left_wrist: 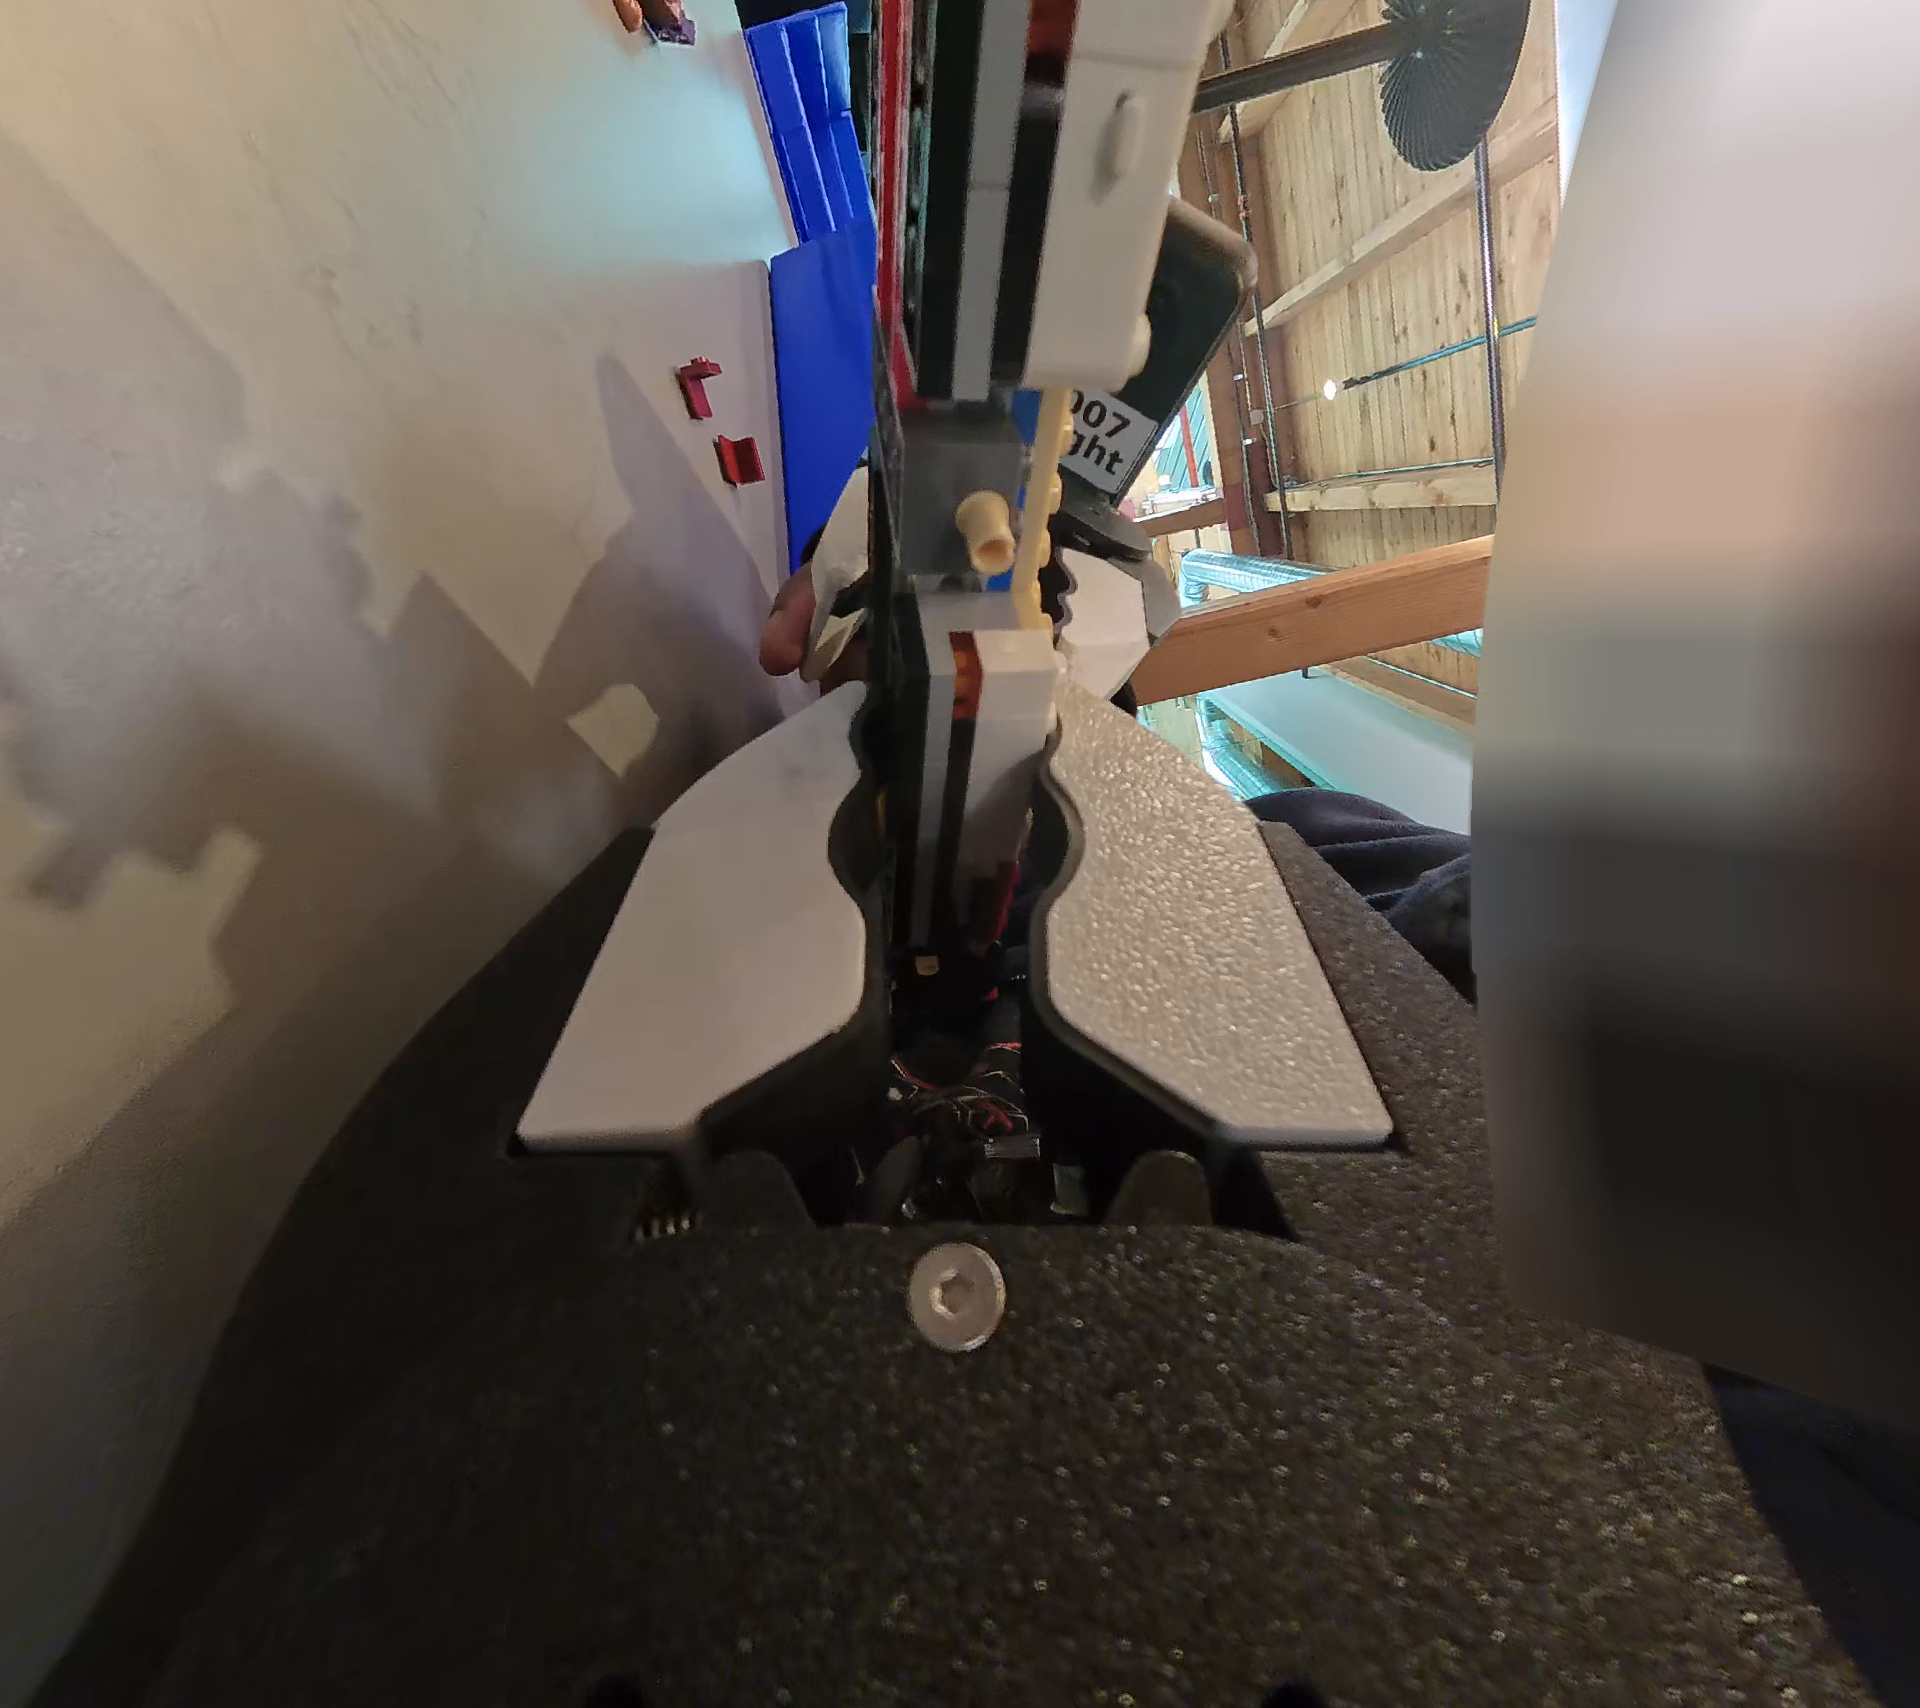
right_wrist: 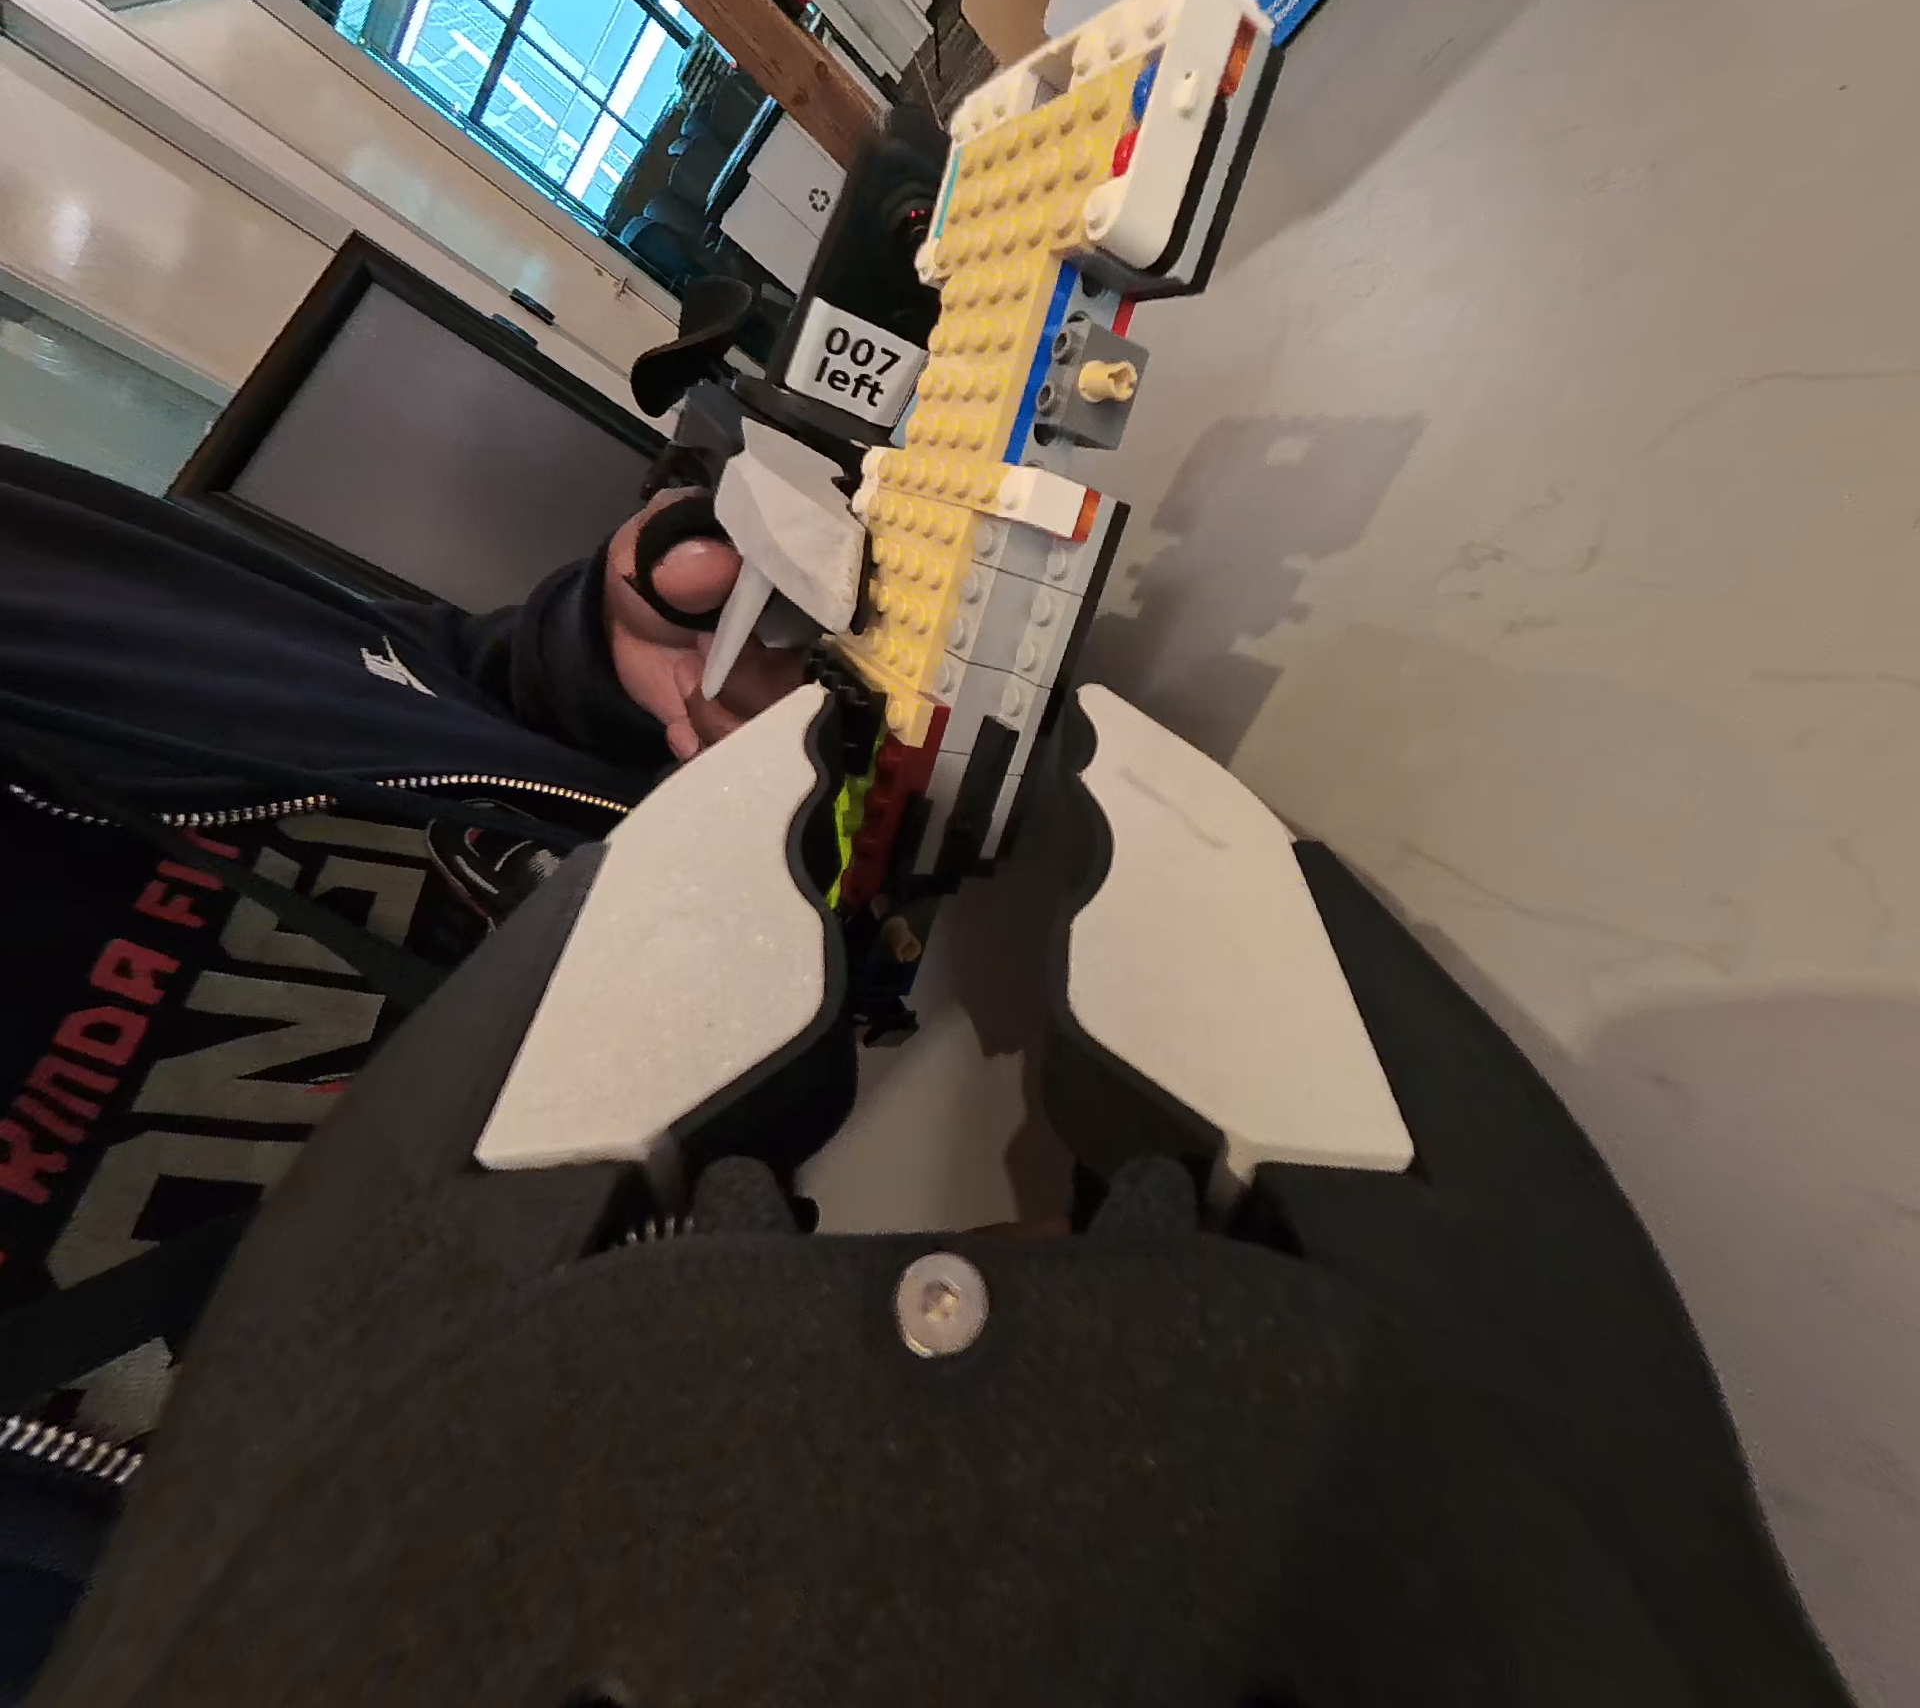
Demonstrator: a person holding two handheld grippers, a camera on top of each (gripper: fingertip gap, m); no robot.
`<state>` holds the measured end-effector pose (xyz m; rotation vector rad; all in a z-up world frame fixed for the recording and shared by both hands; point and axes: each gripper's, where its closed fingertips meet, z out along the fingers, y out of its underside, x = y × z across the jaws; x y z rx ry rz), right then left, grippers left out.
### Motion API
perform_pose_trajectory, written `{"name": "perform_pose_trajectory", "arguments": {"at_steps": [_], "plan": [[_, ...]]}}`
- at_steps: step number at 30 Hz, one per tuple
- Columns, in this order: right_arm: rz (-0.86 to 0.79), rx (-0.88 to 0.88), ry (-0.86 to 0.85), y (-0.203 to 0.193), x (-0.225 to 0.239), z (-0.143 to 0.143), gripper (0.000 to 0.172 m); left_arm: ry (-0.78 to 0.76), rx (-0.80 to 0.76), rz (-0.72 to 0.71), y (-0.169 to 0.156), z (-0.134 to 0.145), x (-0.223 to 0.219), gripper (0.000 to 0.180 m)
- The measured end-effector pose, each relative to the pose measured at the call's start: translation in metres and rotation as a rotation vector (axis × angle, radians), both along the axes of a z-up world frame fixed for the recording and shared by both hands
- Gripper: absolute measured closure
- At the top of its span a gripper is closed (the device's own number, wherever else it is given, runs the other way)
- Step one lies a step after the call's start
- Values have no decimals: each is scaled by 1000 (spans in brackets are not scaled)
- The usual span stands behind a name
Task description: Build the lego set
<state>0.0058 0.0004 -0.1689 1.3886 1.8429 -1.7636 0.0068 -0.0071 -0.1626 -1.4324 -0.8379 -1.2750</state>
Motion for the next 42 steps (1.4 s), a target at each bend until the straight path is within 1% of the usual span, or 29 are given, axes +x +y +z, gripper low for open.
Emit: {"name": "perform_pose_trajectory", "arguments": {"at_steps": [7,14,22,28,42], "plan": [[33,5,-26,-6,2,-3,131,0,7,-40,-6,-3,3,156],[74,34,-7,-10,4,-3,131,62,9,-95,-10,-3,6,156],[105,25,-3,-12,5,-3,130,102,21,-112,-10,-1,8,156],[95,-6,4,-11,5,1,131,108,55,-97,-10,3,8,156],[104,12,103,-13,9,9,133,220,132,-122,-13,14,14,154]]}}
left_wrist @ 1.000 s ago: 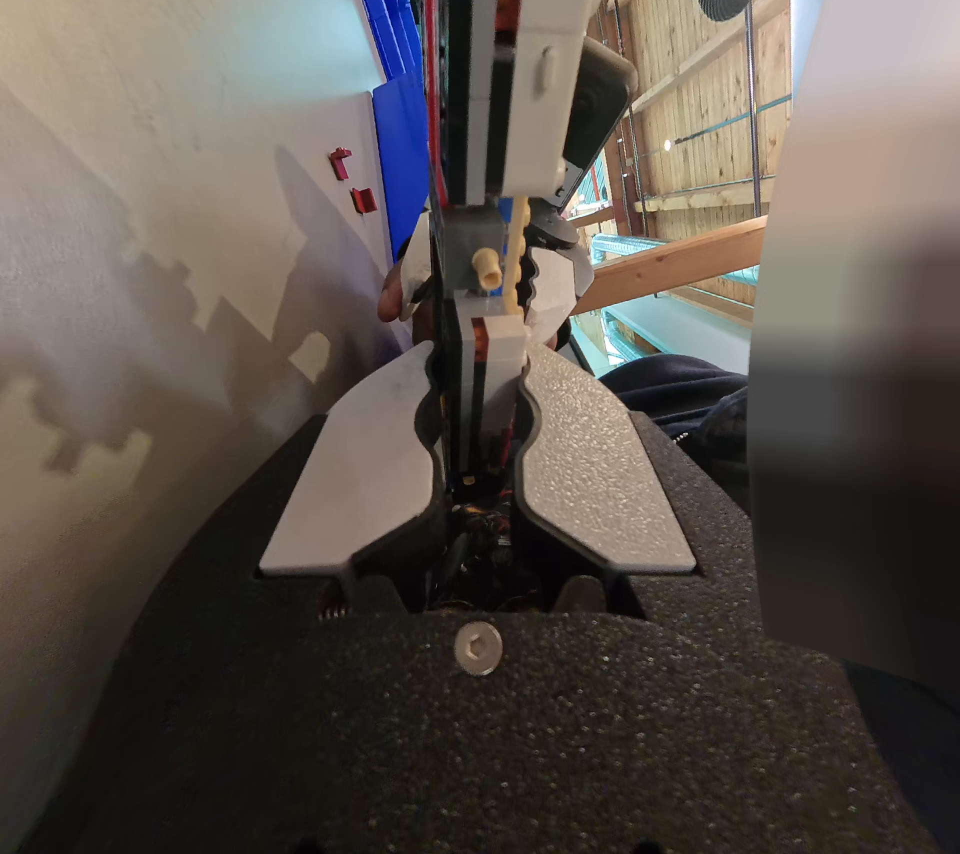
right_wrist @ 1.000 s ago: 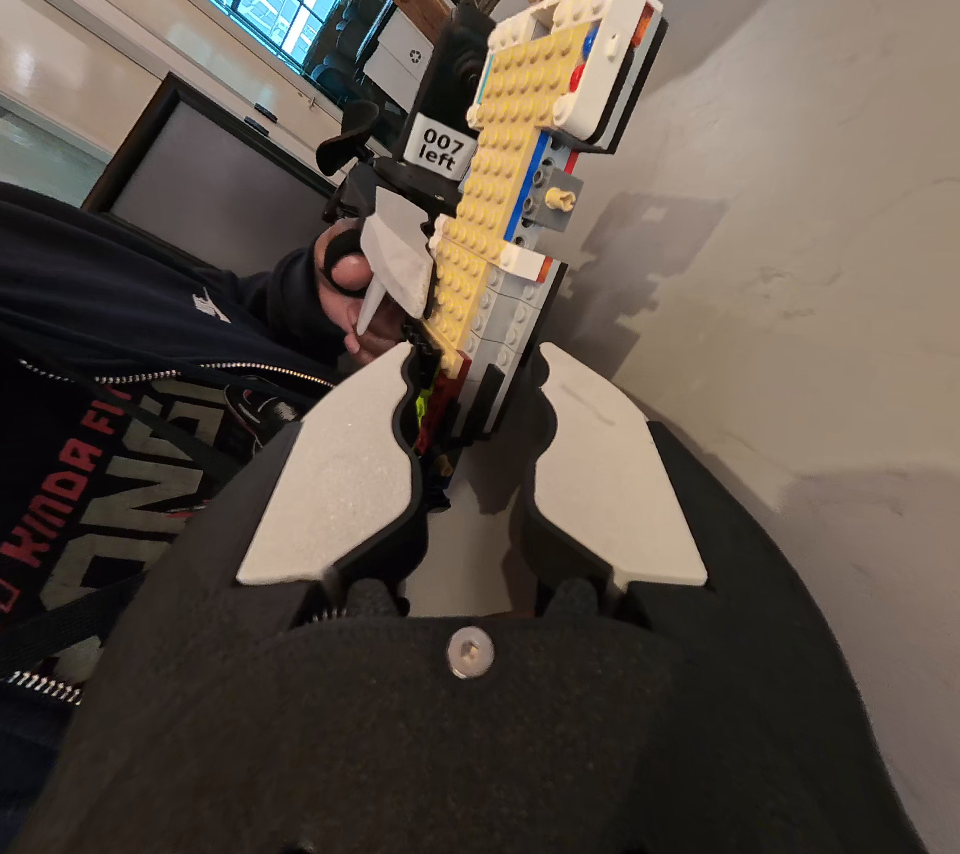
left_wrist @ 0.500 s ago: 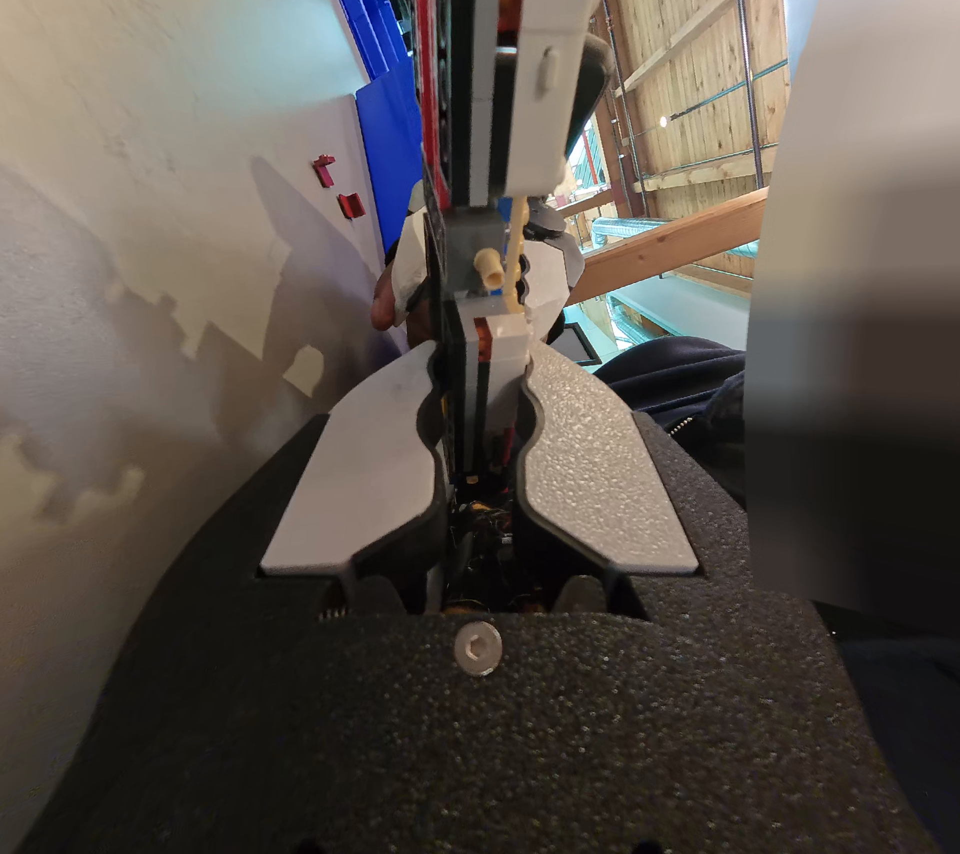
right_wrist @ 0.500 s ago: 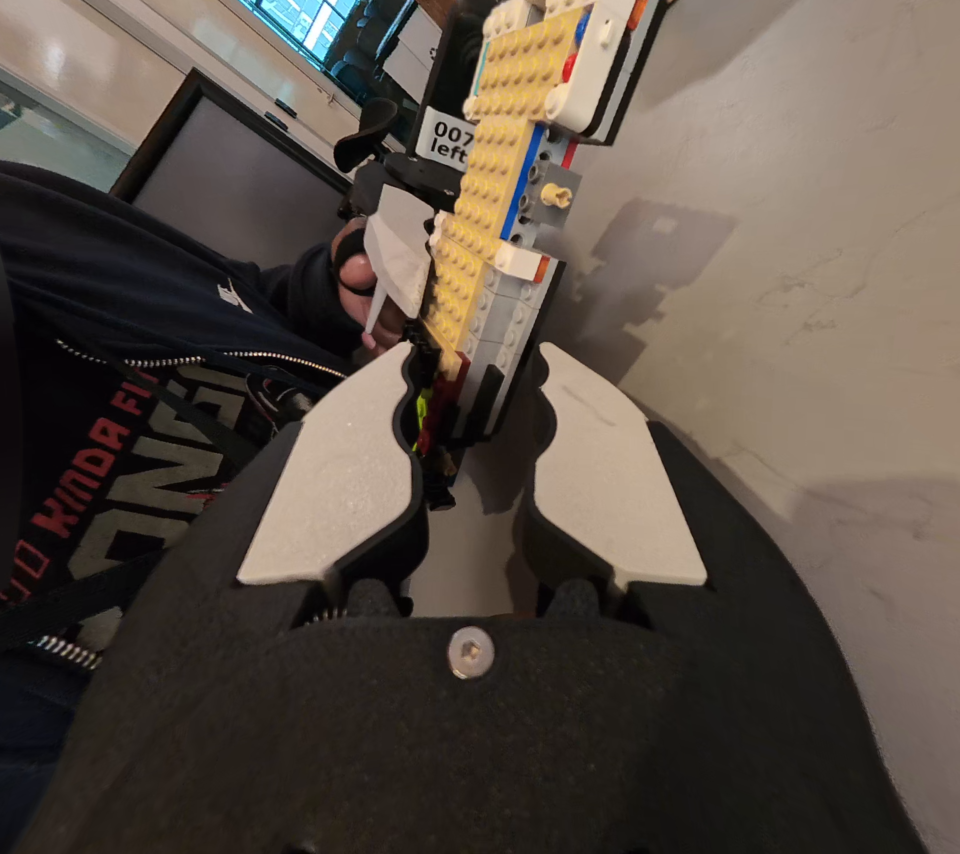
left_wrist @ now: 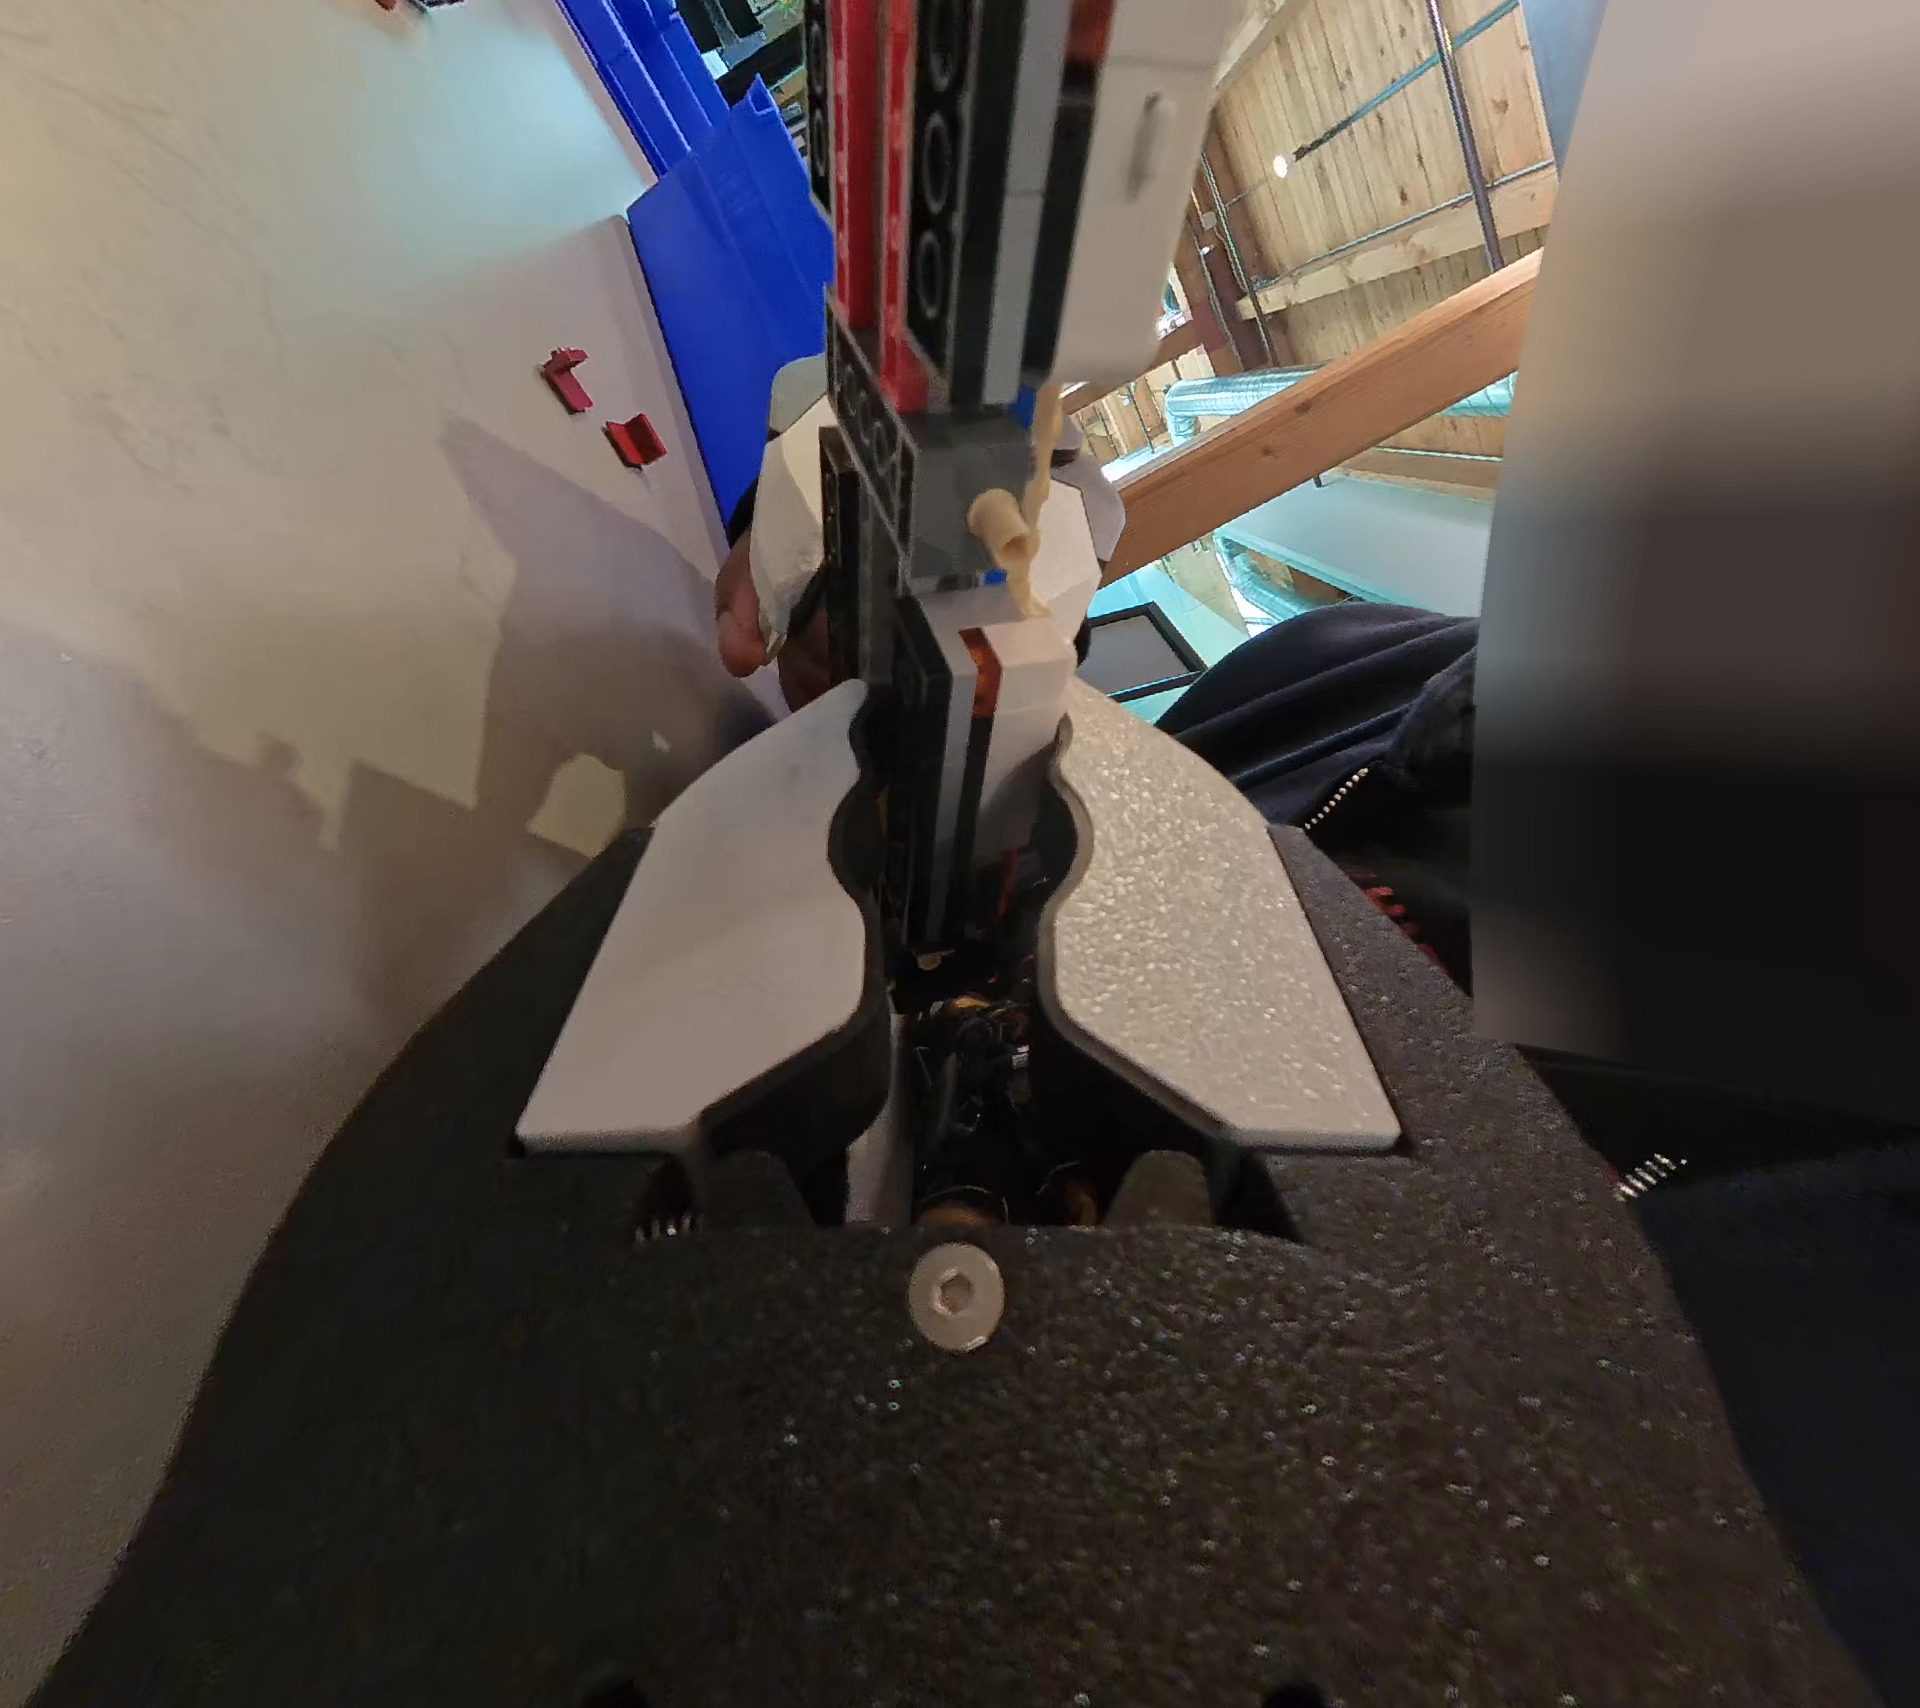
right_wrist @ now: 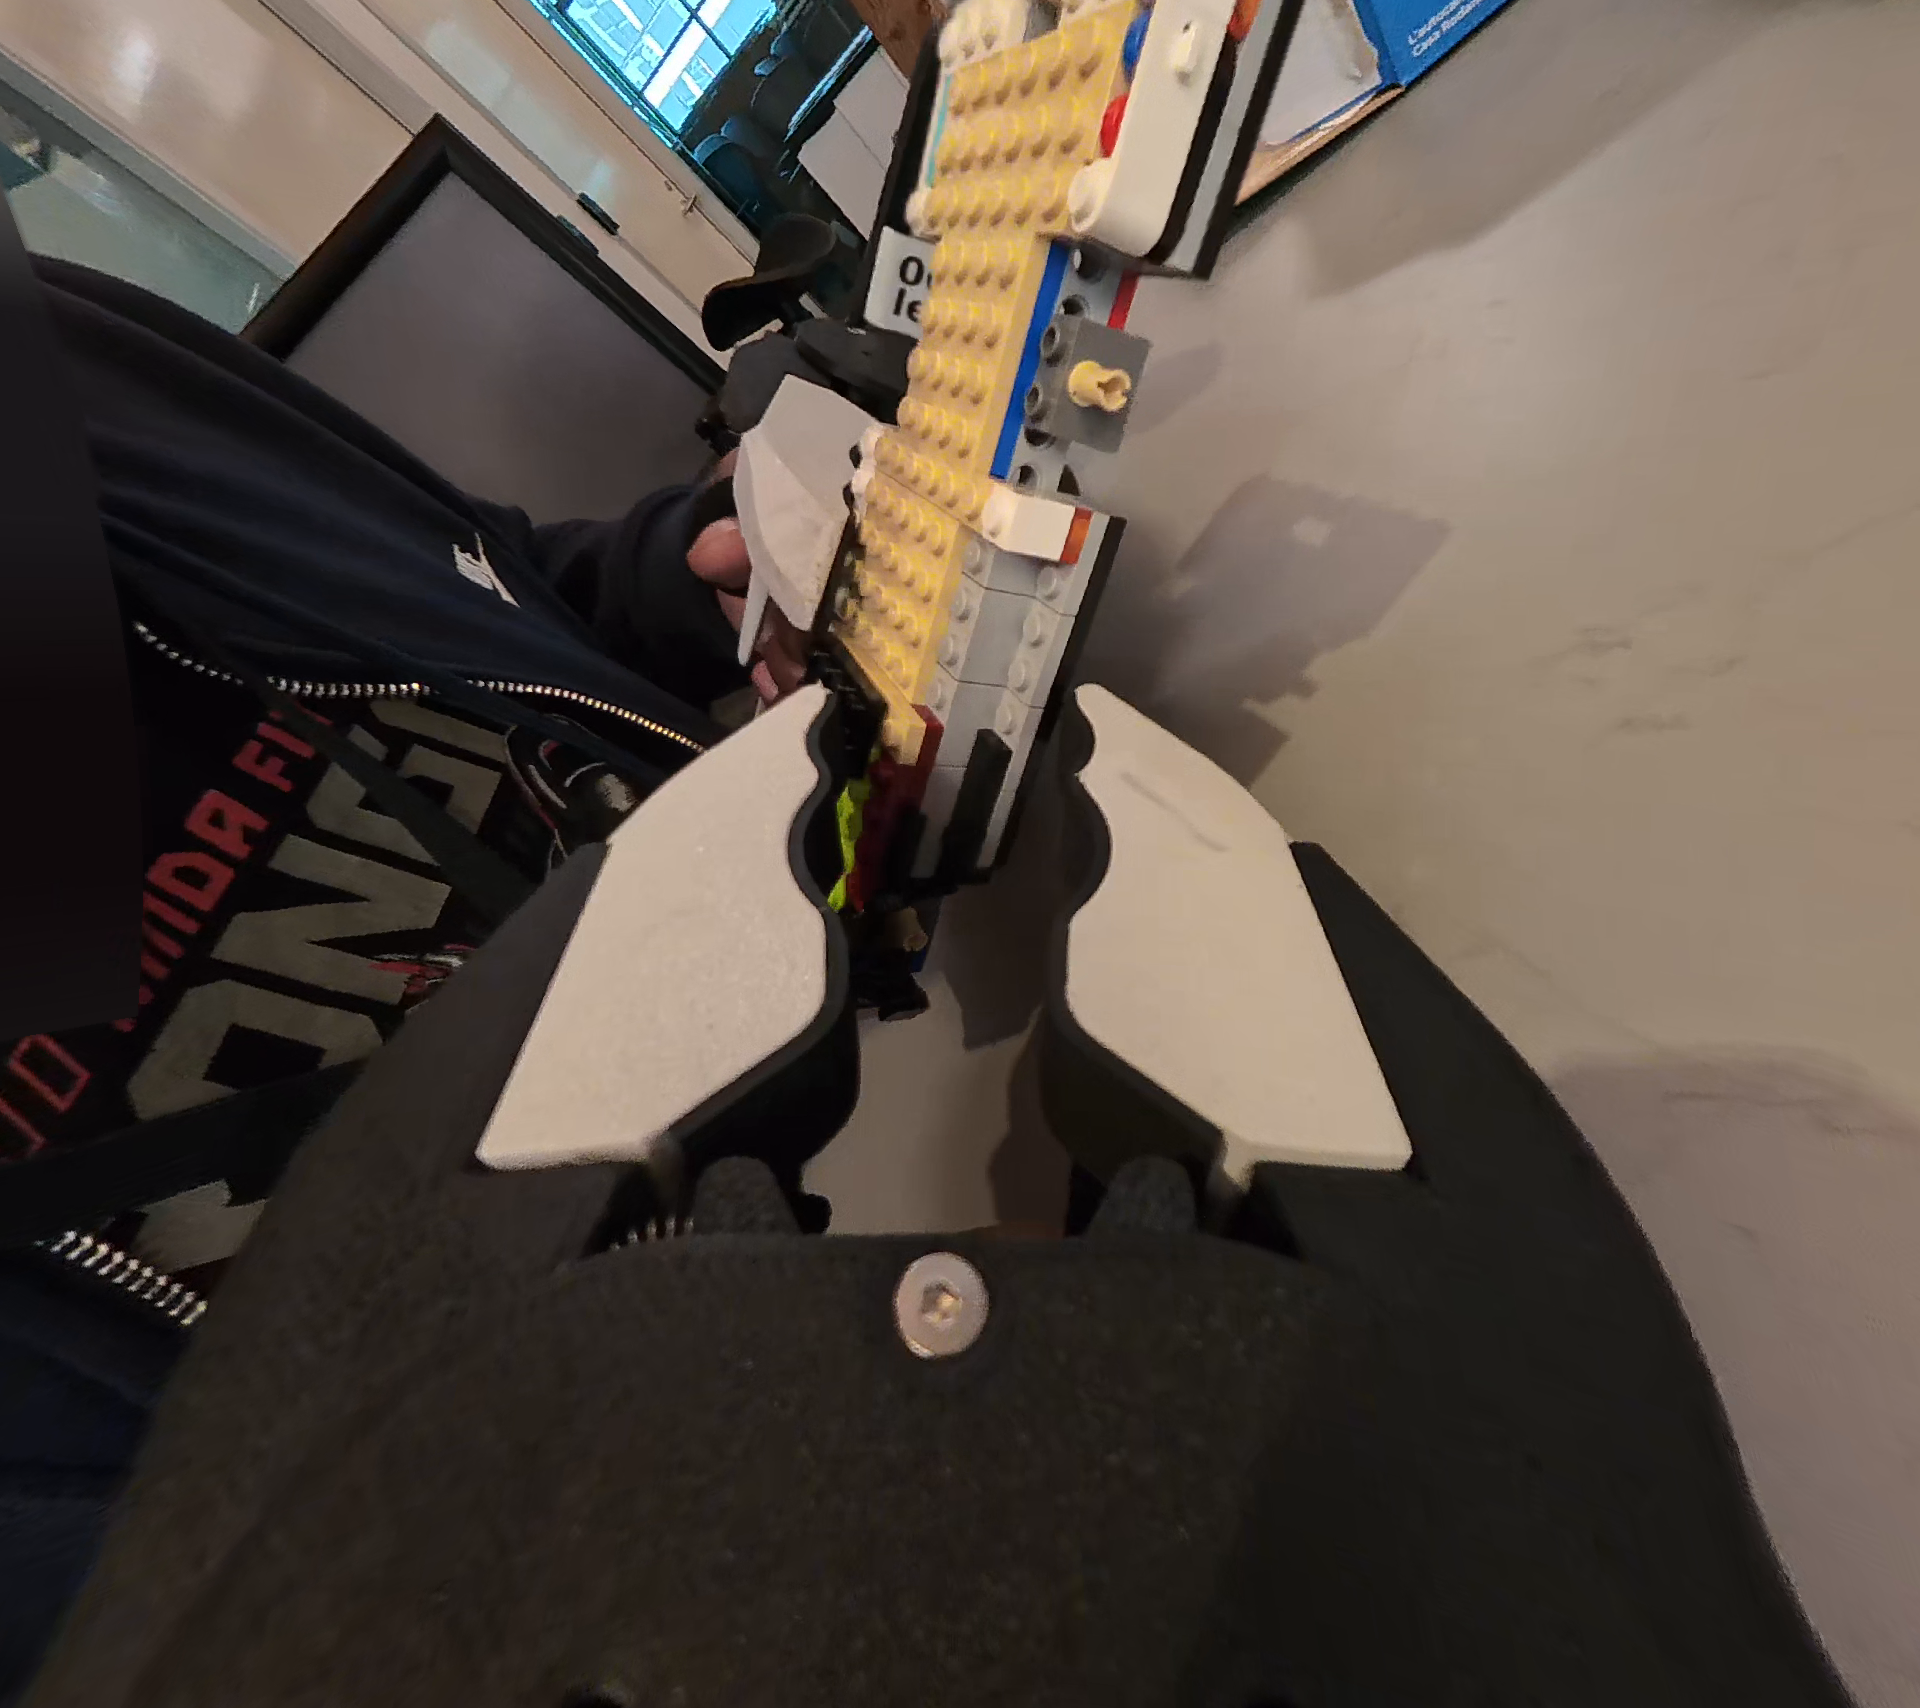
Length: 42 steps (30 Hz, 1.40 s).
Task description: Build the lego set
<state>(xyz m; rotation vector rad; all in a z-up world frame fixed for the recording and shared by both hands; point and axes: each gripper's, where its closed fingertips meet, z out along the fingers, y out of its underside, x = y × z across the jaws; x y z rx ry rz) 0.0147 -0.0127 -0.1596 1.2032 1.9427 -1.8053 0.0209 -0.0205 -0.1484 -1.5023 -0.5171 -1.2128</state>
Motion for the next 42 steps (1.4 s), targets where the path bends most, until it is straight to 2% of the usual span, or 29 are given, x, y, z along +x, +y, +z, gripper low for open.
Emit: {"name": "perform_pose_trajectory", "arguments": {"at_steps": [17,29,34,42], "plan": [[-30,46,96,1,-3,3,133,-108,63,76,1,7,-7,152],[-43,18,82,3,-5,6,133,-163,80,99,5,8,-10,152],[-101,-17,70,8,-13,9,129,-280,96,134,8,8,-17,154],[-185,4,171,19,-19,22,119,-293,94,198,12,6,-29,154]]}}
